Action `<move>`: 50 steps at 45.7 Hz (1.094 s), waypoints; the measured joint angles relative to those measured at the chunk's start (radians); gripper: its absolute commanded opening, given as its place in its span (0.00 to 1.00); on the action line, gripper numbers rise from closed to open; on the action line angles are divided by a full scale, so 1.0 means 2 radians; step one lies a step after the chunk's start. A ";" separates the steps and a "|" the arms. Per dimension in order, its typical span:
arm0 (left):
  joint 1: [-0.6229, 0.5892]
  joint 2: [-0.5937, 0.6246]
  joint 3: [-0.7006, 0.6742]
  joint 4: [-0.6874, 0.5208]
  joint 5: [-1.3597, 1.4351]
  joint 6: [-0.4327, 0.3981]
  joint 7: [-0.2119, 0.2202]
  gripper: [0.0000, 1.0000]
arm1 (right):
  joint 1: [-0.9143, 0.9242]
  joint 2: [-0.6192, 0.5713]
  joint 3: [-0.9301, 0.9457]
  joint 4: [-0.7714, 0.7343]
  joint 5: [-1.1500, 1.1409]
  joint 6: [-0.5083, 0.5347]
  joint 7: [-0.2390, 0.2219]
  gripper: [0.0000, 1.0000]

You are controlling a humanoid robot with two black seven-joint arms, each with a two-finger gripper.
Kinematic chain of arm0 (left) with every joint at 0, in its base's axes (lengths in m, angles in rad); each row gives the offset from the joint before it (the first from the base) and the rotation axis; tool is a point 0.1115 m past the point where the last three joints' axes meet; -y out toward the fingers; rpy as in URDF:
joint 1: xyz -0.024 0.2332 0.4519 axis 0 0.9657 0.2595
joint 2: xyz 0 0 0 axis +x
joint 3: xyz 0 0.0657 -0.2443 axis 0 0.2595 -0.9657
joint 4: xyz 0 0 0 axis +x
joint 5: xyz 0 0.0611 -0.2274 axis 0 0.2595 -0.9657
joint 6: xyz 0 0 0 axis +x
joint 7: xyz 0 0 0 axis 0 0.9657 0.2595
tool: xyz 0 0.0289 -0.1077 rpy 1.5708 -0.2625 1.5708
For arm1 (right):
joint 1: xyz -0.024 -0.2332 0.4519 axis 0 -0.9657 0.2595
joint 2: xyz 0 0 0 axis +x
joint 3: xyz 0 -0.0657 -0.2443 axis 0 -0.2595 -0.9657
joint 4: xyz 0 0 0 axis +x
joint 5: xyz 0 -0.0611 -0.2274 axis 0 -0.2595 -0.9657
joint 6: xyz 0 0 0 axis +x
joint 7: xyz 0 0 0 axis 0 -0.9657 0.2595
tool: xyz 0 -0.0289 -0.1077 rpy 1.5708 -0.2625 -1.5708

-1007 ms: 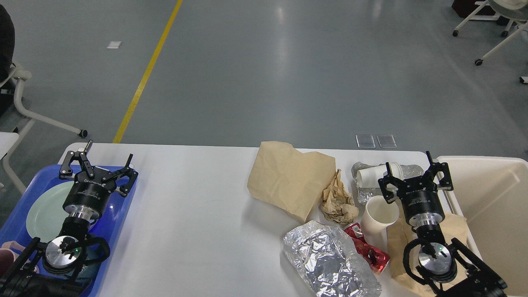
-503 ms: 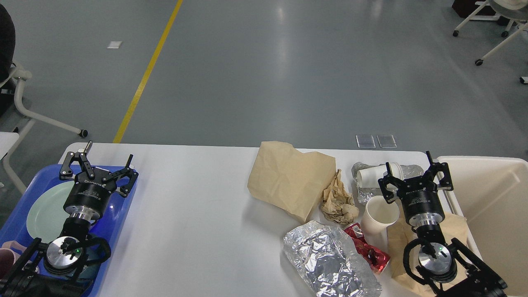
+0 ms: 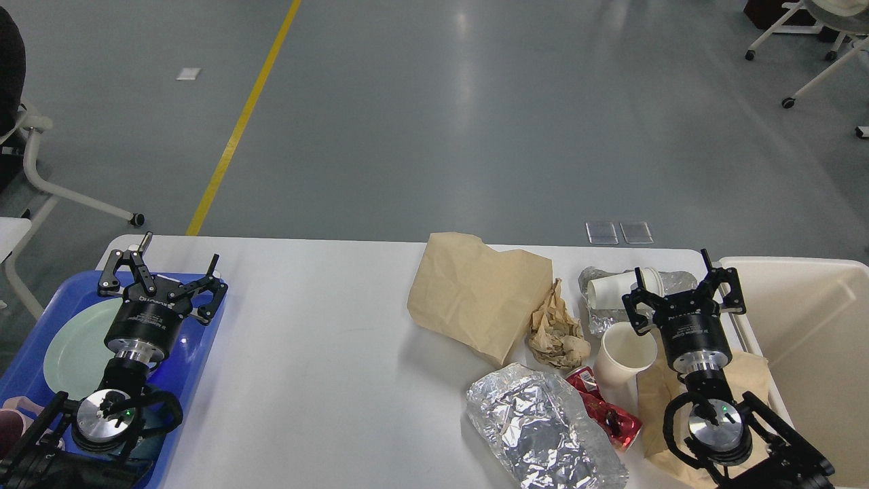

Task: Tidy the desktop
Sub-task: 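Raise the right gripper up and over the paper cups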

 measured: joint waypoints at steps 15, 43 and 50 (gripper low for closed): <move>0.000 0.000 0.000 0.000 0.000 0.000 0.000 0.97 | 0.003 -0.061 0.058 0.008 0.000 0.002 0.002 1.00; 0.001 0.000 0.000 0.000 0.000 0.000 -0.001 0.97 | 0.012 -0.083 -0.012 0.007 0.000 0.028 -0.010 1.00; 0.001 0.000 0.000 0.000 0.000 0.000 -0.001 0.97 | 0.015 -0.079 -0.020 0.006 0.000 0.001 -0.010 1.00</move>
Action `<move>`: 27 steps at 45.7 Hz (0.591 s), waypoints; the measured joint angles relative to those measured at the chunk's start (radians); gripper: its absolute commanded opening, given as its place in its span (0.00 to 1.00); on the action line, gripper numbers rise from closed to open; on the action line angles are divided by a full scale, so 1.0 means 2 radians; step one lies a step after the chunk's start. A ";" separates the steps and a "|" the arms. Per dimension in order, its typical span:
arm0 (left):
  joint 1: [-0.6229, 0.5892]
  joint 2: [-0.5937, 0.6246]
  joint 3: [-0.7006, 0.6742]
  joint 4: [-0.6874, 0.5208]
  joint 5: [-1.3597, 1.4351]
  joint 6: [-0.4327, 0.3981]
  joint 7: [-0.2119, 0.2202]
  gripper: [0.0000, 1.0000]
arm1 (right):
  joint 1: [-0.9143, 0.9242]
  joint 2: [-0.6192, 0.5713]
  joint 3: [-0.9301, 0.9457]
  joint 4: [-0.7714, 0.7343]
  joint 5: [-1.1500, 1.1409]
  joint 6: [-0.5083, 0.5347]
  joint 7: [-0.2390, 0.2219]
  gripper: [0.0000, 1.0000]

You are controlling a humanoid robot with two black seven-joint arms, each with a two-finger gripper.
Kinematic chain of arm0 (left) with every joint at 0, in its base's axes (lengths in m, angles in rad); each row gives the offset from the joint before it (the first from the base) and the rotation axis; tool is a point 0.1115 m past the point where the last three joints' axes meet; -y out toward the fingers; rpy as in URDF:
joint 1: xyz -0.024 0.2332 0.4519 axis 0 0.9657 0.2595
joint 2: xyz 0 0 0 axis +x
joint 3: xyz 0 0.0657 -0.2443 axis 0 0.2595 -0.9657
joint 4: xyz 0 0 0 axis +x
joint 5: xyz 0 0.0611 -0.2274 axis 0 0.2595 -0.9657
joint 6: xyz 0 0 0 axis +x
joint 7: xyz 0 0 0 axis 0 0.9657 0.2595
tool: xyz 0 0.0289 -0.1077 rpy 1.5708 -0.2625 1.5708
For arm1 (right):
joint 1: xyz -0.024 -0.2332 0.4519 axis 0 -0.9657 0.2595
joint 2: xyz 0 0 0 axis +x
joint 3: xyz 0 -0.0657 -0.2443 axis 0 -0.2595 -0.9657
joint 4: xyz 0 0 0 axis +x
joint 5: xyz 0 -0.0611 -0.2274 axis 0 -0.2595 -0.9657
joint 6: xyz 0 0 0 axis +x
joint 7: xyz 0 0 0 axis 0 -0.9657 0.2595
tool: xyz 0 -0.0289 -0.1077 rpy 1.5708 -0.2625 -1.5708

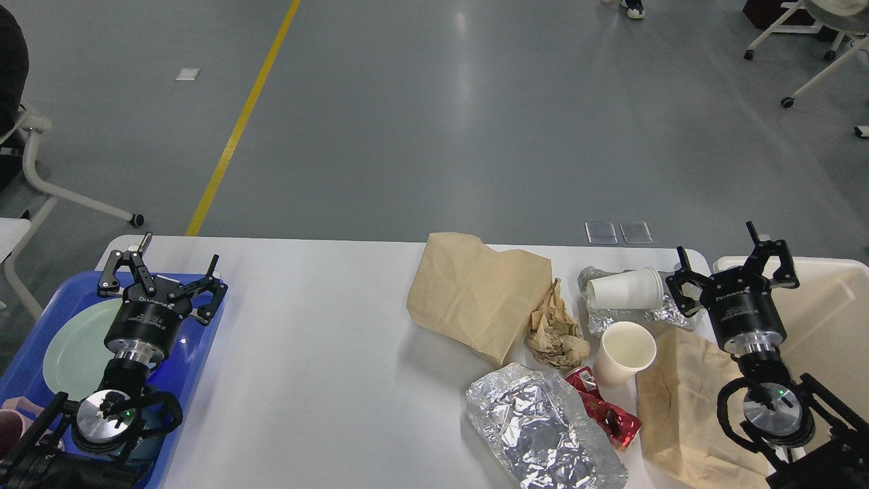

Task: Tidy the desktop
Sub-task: 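Raise the right gripper up and over the paper cups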

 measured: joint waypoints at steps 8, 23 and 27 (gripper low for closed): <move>0.000 0.000 0.000 0.000 0.000 0.000 0.000 0.97 | 0.002 0.017 -0.002 0.013 -0.002 -0.047 0.001 1.00; -0.001 -0.001 0.000 0.000 0.000 0.000 0.000 0.96 | 0.029 0.020 -0.018 0.027 -0.013 -0.088 0.002 1.00; -0.001 -0.001 0.000 0.000 0.000 0.000 0.000 0.97 | 0.041 0.020 -0.033 0.026 -0.014 -0.097 0.002 1.00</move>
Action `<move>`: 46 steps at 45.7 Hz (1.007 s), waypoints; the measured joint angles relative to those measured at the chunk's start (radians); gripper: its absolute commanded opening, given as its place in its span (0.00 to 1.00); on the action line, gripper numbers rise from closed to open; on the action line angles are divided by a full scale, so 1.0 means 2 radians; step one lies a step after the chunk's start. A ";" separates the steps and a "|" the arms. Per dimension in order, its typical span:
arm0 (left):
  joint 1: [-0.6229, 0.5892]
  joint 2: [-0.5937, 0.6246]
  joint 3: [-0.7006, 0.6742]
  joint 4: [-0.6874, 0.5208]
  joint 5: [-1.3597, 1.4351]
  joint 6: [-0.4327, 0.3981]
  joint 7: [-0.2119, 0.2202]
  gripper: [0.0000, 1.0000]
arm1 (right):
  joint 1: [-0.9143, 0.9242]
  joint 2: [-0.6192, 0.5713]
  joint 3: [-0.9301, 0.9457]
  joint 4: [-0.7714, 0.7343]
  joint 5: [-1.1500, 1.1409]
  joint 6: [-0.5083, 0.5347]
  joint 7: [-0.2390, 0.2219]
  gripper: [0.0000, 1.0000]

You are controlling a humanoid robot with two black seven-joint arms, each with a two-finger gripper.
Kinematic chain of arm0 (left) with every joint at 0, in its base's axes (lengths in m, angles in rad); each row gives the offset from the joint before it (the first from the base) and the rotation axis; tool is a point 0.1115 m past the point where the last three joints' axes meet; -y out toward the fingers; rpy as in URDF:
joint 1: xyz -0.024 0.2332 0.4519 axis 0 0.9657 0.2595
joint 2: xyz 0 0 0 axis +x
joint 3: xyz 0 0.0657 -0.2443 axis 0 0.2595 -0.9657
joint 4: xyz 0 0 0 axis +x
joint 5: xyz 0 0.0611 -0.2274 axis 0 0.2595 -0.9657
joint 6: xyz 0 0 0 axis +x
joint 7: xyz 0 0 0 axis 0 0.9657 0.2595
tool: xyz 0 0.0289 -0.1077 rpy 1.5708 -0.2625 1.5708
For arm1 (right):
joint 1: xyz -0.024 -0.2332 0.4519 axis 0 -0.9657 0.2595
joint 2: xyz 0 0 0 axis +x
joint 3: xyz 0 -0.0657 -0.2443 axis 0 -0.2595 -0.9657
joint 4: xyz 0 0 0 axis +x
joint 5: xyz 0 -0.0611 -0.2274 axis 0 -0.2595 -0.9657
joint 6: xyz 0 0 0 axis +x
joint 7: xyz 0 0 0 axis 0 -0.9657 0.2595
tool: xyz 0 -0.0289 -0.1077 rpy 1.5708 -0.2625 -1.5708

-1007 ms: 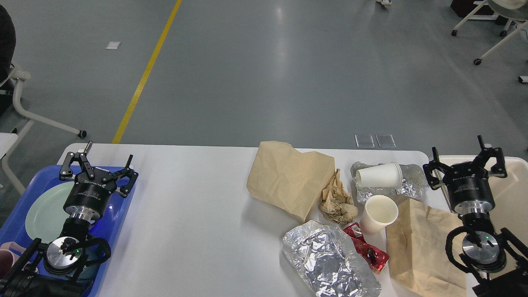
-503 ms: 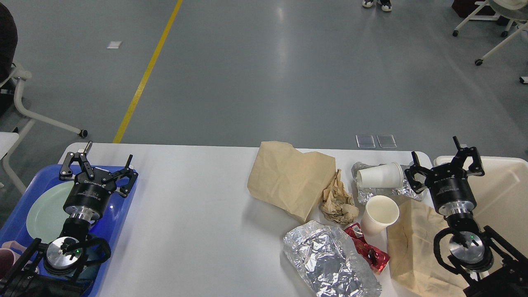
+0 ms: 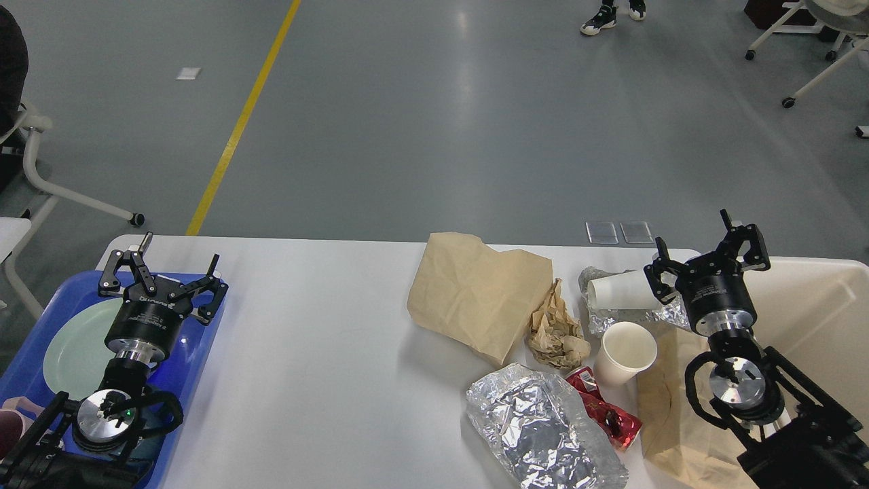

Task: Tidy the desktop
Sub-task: 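Raise the right gripper up and over the paper cups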

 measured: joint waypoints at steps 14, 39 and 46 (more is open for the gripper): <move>0.000 0.000 0.000 0.000 0.000 0.000 0.000 0.97 | 0.031 -0.020 -0.082 -0.003 0.002 -0.016 0.001 1.00; 0.000 0.000 0.000 0.000 0.000 0.000 0.000 0.97 | 0.458 -0.174 -0.817 -0.010 0.010 0.011 0.004 1.00; 0.000 0.000 0.000 0.000 0.000 0.000 0.000 0.97 | 0.593 -0.135 -1.005 -0.004 0.018 0.099 0.002 1.00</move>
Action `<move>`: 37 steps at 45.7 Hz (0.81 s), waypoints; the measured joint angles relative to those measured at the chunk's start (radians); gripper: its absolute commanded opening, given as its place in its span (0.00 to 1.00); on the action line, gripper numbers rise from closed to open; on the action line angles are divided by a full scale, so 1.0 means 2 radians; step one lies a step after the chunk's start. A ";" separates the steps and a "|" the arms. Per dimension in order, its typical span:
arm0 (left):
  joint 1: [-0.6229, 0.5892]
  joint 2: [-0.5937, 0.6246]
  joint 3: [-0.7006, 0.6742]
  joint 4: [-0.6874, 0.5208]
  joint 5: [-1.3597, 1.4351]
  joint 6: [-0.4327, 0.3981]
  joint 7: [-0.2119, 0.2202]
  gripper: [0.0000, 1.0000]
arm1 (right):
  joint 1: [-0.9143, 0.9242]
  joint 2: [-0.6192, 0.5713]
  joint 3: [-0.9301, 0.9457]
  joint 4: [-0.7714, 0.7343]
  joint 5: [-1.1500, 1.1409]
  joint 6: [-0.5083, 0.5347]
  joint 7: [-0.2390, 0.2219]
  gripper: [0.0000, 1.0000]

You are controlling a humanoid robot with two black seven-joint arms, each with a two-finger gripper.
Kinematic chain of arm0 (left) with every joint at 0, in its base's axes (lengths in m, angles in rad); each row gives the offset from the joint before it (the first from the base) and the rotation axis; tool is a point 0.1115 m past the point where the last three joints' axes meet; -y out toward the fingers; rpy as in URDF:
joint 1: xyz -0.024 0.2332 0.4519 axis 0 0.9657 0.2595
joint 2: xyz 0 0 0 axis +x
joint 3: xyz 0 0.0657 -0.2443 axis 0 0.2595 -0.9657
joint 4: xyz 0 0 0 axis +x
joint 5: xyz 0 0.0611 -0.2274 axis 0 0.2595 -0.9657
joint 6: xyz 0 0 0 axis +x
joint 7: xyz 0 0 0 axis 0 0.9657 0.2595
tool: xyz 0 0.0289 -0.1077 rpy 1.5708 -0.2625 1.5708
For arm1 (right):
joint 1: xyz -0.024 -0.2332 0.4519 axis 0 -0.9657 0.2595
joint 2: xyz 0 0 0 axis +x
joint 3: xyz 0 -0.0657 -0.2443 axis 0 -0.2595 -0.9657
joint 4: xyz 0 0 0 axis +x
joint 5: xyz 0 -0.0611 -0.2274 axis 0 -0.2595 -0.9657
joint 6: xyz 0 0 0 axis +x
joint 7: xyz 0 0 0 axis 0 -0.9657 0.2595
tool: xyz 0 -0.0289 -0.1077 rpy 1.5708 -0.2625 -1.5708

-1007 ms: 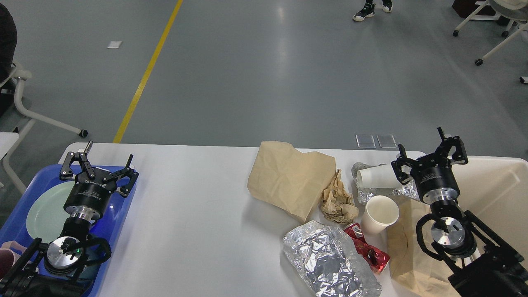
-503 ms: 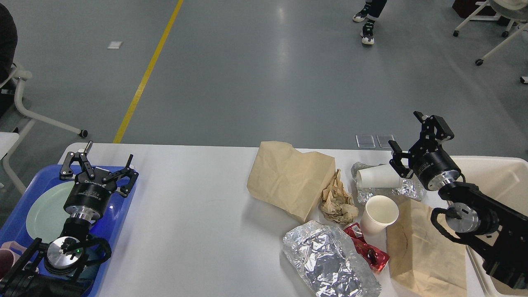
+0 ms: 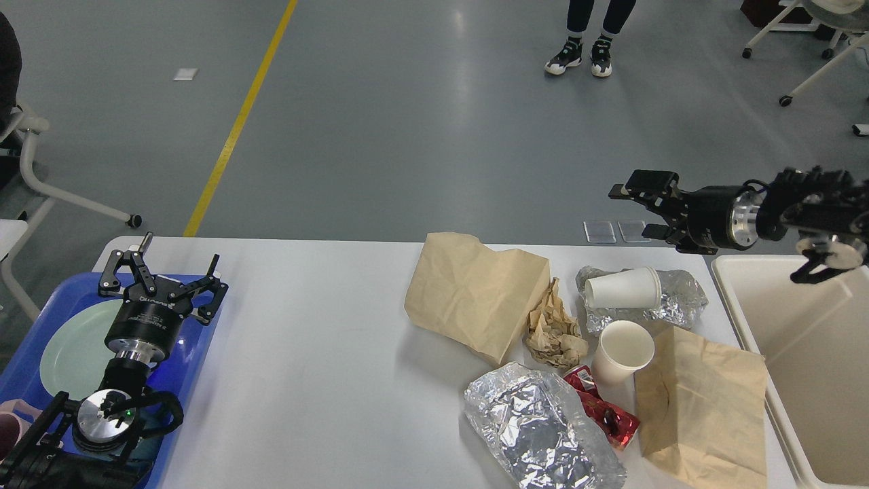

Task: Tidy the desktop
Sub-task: 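Raise the right gripper up and over the paper cups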

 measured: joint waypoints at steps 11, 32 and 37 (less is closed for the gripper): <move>0.000 0.000 0.000 0.000 0.000 0.000 0.000 0.97 | 0.161 0.102 -0.167 0.028 0.010 0.167 -0.009 1.00; 0.000 0.000 0.000 0.000 0.000 0.000 0.000 0.97 | 0.359 0.232 -0.253 0.181 0.013 0.288 -0.030 1.00; 0.000 0.000 0.000 0.000 0.000 0.000 0.000 0.97 | 0.400 0.244 -0.250 0.218 0.015 0.288 -0.027 1.00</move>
